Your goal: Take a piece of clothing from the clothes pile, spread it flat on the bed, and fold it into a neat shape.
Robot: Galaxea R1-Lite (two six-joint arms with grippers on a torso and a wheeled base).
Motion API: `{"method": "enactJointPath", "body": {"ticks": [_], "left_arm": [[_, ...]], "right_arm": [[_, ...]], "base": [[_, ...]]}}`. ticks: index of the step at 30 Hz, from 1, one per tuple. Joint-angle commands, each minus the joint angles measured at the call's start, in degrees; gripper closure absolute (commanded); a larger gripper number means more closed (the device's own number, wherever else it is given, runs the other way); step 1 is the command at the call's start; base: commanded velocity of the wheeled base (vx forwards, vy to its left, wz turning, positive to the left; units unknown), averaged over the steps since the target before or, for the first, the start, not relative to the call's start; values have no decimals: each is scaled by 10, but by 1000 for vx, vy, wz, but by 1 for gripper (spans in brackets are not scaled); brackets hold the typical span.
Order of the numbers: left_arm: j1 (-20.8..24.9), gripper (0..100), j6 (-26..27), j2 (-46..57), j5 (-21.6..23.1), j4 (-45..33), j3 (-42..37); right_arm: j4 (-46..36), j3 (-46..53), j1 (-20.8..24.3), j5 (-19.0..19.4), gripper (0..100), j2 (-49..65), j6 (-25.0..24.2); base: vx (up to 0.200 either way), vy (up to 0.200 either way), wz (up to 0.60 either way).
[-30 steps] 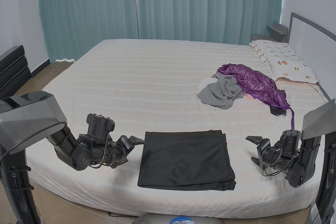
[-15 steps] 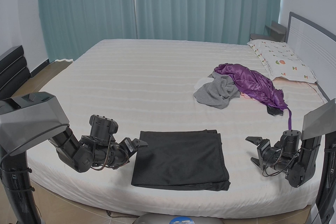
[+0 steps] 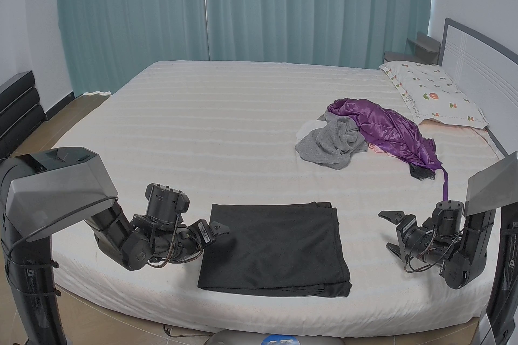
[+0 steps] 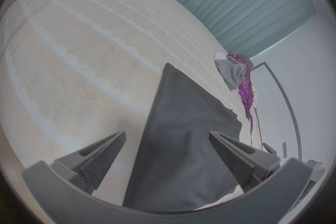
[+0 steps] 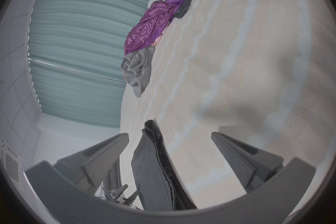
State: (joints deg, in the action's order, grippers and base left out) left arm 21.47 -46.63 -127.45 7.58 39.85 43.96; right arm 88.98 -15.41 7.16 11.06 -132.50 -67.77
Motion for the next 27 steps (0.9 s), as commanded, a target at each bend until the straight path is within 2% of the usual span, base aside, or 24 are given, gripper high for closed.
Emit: {"method": "enactJointPath", "body": {"ticks": [1,5,27], "left_arm": [[3,0,2,-25,-10,22,-1],[7,0,6,-37,-20,56,-5],[9,0,13,-40,-20,55,1]], "right_arm": [[8,0,1,0,0,0,0],[8,0,2,0,0,0,0],[8,4,2,0,0,0,0]], "base": [[0,0,0],[0,0,0],[0,0,0]]}}
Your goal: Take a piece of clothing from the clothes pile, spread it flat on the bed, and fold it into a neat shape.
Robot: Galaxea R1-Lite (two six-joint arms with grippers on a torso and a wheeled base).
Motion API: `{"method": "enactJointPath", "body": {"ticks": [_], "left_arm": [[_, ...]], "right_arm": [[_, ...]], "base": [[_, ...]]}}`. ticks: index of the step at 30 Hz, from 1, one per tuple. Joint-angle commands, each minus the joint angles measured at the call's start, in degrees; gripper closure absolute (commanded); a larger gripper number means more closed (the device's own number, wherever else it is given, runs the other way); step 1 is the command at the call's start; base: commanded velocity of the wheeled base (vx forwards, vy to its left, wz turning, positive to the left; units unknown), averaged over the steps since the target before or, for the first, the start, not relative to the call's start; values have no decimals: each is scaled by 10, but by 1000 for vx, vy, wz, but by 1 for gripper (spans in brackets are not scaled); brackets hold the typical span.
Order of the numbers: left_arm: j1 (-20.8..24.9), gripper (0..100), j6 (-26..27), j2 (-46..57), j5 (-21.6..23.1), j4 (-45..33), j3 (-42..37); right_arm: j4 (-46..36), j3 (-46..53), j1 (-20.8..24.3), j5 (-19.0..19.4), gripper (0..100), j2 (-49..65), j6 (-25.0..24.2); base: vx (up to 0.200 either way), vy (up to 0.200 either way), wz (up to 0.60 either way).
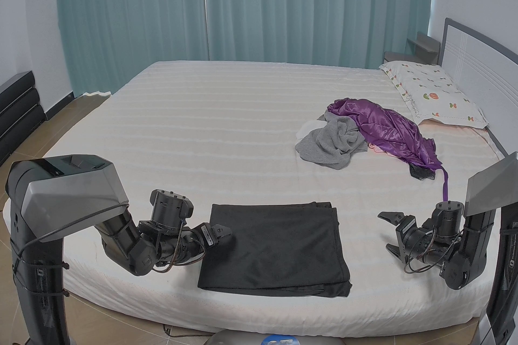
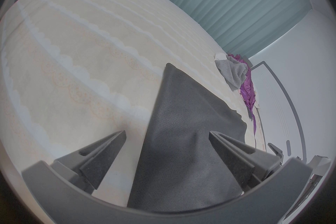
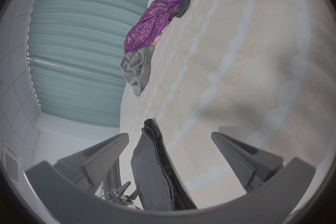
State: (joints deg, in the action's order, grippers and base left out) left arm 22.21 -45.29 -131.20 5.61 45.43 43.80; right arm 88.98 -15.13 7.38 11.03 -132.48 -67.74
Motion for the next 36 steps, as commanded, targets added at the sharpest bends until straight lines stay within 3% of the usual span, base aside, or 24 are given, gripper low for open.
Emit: {"method": "enactJointPath", "body": {"ticks": [1,6,7,36], "left_arm": [[0,0,-1,-3,-1,-1,2],[1,0,-1,-4,-1,-1,3],[1,100,-1,-4,-1,-1,3],[0,100,-6,0,0,1,1]], "right_arm": [[8,0,0,0,0,-1,1],[8,1,2,0,0,-2,2],[8,1,2,0,0,-2,2],[8,4,2,1,0,-1,2]], "base": [[0,0,0],[0,0,0],[0,0,0],[0,0,0]]}}
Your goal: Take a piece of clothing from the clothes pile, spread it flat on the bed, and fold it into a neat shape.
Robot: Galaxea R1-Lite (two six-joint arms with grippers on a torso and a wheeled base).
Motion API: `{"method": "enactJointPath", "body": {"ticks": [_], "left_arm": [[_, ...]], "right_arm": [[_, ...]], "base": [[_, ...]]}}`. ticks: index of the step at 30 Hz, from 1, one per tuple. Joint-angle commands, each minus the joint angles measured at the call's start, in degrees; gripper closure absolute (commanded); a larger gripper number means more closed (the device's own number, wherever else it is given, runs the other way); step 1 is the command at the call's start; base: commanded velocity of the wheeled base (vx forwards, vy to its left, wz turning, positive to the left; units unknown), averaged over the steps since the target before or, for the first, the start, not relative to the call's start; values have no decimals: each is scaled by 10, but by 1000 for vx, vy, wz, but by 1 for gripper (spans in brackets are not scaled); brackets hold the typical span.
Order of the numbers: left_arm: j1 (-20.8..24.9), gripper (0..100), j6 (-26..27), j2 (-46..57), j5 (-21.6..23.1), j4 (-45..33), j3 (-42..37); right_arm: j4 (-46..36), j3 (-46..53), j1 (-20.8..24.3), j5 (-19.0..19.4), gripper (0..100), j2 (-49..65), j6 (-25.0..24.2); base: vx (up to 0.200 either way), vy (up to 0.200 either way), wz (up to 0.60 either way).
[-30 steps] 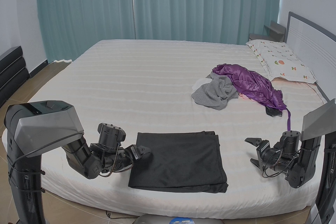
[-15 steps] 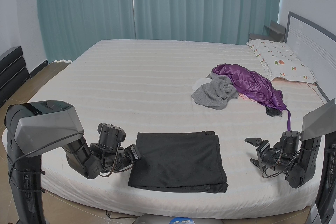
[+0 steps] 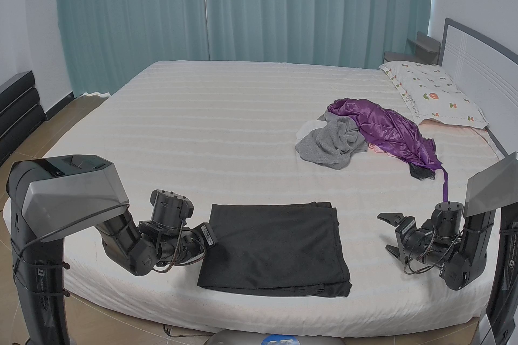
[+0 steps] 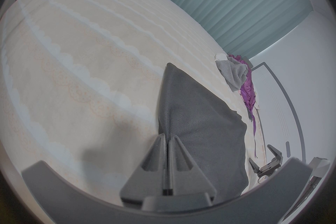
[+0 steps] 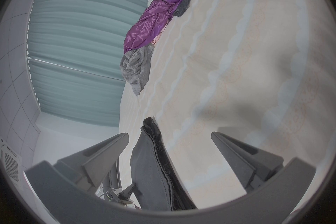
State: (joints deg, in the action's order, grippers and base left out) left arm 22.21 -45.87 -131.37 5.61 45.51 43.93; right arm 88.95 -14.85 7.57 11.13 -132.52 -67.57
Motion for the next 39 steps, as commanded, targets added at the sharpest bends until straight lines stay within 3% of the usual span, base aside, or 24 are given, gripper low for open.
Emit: {"method": "enactJointPath", "body": {"ticks": [1,10,39], "left_arm": [[-1,100,-1,2,1,0,0],[-4,100,-13,4,2,1,4],[-16,100,-37,18,5,1,-1]], "right_arm": [[9,1,1,0,0,0,1],[9,2,1,0,0,0,1],[9,1,1,0,0,0,0]], "base": [[0,0,0],[0,0,0],[0,200,0]]}}
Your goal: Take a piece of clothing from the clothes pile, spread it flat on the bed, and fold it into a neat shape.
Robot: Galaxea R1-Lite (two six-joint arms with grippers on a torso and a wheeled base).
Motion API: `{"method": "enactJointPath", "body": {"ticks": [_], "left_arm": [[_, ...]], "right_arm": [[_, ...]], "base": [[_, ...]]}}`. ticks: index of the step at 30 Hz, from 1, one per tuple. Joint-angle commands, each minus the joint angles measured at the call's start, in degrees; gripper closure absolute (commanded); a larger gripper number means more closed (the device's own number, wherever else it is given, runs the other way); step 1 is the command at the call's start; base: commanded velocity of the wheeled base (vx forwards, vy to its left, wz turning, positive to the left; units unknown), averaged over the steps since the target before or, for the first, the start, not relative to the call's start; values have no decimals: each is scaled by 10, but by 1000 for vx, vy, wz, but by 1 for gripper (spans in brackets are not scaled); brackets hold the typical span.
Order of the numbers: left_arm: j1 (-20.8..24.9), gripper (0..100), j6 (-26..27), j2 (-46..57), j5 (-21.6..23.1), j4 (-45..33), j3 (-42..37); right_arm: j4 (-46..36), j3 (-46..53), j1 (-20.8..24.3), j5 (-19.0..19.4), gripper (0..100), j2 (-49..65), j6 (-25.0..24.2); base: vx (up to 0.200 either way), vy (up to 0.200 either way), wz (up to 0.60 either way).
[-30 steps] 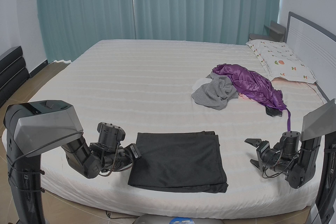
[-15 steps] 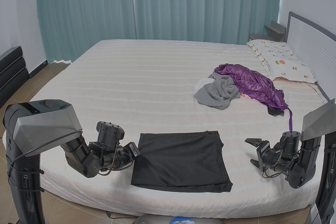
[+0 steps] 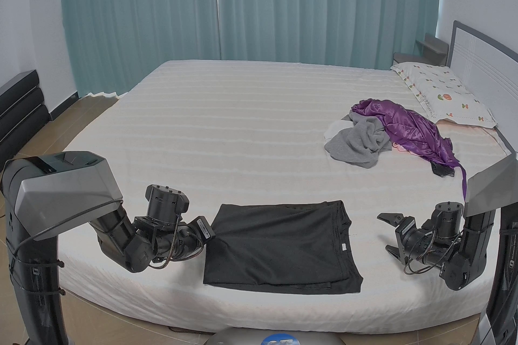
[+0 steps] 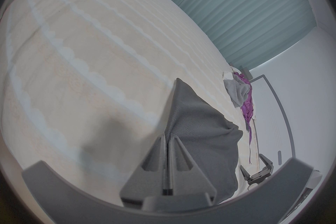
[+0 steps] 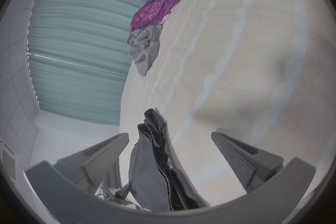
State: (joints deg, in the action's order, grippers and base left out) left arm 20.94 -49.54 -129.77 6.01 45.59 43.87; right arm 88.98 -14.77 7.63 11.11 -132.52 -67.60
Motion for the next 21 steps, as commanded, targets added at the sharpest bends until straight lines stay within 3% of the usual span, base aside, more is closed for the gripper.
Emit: {"method": "enactJointPath", "body": {"ticks": [1,21], "left_arm": [[-3,100,0,2,1,0,0],[-10,100,-1,2,2,0,2]], "right_arm": [[8,0,0,1,0,0,0],[8,0,0,1,0,0,0]], "base": [[0,200,0],[0,200,0]]}}
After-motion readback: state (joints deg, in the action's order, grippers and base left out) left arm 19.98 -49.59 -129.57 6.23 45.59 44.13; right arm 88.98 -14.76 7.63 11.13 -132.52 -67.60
